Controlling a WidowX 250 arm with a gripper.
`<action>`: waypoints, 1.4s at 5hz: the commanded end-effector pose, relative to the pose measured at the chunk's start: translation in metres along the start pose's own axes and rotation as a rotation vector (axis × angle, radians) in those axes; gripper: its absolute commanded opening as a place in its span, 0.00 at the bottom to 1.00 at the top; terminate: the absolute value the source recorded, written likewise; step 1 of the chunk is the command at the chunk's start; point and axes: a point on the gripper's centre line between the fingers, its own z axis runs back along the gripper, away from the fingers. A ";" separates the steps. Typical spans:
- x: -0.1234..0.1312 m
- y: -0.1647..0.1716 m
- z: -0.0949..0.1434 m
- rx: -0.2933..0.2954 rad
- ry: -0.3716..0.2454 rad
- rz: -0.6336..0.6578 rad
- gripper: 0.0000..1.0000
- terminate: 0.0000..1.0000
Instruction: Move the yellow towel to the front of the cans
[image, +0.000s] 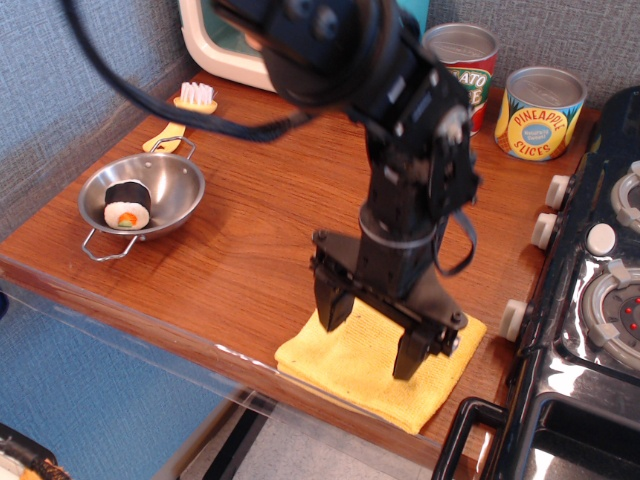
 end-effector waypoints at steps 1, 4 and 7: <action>0.005 0.000 -0.023 0.021 0.035 0.057 1.00 0.00; 0.064 0.034 -0.030 0.013 0.017 0.158 1.00 0.00; 0.168 0.073 -0.031 -0.013 -0.010 0.219 1.00 0.00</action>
